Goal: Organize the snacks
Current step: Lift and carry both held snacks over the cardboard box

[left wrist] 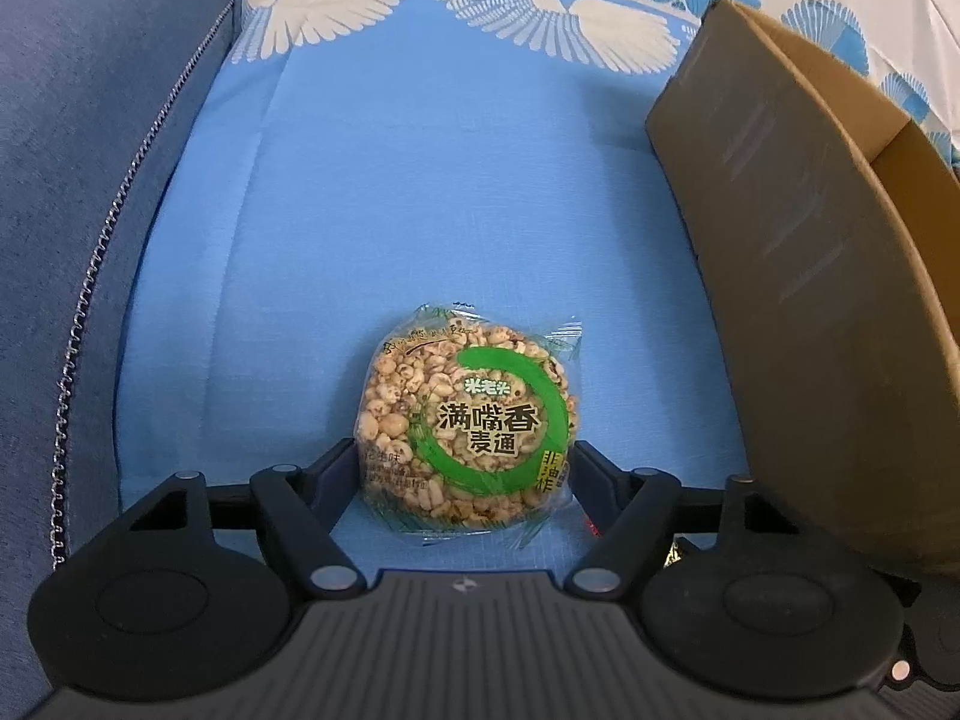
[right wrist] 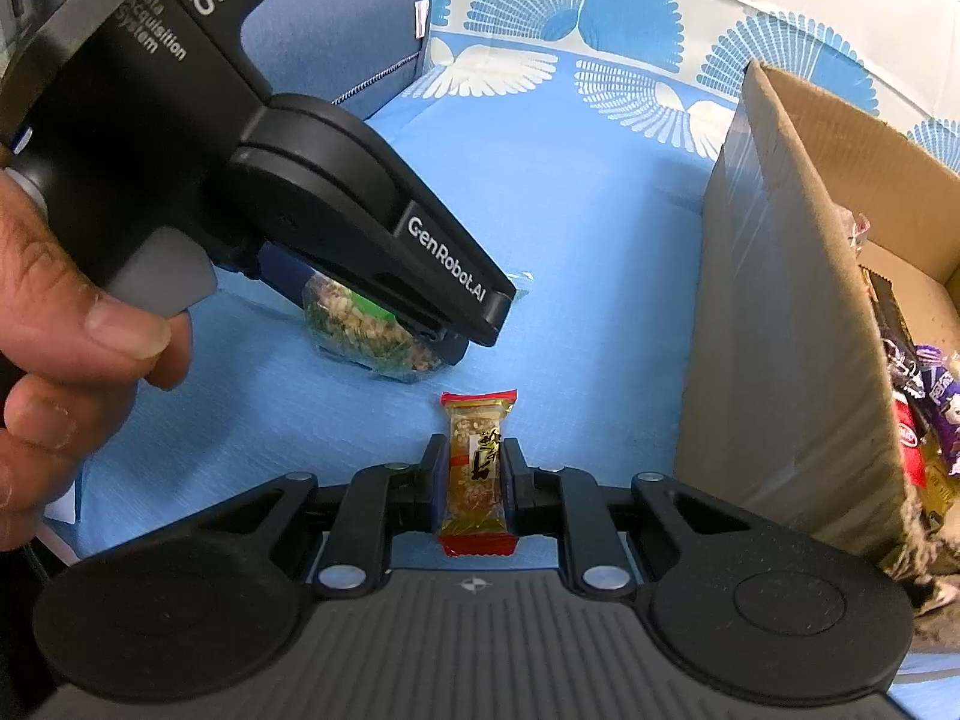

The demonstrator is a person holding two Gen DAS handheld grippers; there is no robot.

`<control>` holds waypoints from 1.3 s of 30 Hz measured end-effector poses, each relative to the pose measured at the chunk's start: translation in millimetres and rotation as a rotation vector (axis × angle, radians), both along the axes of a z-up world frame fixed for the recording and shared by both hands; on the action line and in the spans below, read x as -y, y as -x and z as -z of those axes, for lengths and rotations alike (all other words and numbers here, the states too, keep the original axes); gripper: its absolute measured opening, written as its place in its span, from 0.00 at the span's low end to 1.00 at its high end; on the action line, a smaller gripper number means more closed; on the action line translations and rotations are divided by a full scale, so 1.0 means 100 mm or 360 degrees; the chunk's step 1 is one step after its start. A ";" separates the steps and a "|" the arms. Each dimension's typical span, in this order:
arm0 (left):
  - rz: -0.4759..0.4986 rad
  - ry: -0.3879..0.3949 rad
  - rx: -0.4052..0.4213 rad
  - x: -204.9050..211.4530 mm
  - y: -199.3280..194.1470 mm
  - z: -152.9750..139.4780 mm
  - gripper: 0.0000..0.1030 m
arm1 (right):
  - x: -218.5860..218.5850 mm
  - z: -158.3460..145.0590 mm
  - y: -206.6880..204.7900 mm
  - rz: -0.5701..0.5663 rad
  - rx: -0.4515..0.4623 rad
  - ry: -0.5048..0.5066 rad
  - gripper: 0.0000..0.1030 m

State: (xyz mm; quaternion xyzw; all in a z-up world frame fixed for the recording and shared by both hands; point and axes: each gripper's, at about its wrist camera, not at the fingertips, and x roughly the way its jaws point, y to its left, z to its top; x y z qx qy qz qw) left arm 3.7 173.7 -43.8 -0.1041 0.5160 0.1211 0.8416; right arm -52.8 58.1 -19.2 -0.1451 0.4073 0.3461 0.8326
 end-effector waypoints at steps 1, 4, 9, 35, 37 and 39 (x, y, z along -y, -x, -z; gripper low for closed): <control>-0.0006 0.0002 0.0014 -0.01 0.01 -0.02 0.77 | 0.01 -0.02 0.01 0.0000 0.0011 -0.0005 0.18; -0.0033 -0.0004 0.0061 -0.03 0.03 -0.07 0.77 | 0.03 -0.07 0.02 -0.0001 0.0055 -0.0024 0.18; -0.0075 0.0004 0.0167 -0.07 0.05 -0.20 0.77 | 0.06 -0.15 0.03 0.0009 0.0102 -0.0064 0.18; -0.0168 -0.0124 0.0782 0.00 0.14 -0.84 0.77 | 0.37 -0.75 0.06 0.0041 0.0495 -0.0395 0.18; -0.0168 -0.0115 0.0805 0.01 0.15 -0.85 0.77 | 0.40 -0.79 0.05 0.0050 0.0511 -0.0411 0.18; -0.0170 -0.0105 0.0831 0.02 0.16 -0.87 0.77 | 0.44 -0.81 0.05 0.0063 0.0526 -0.0428 0.18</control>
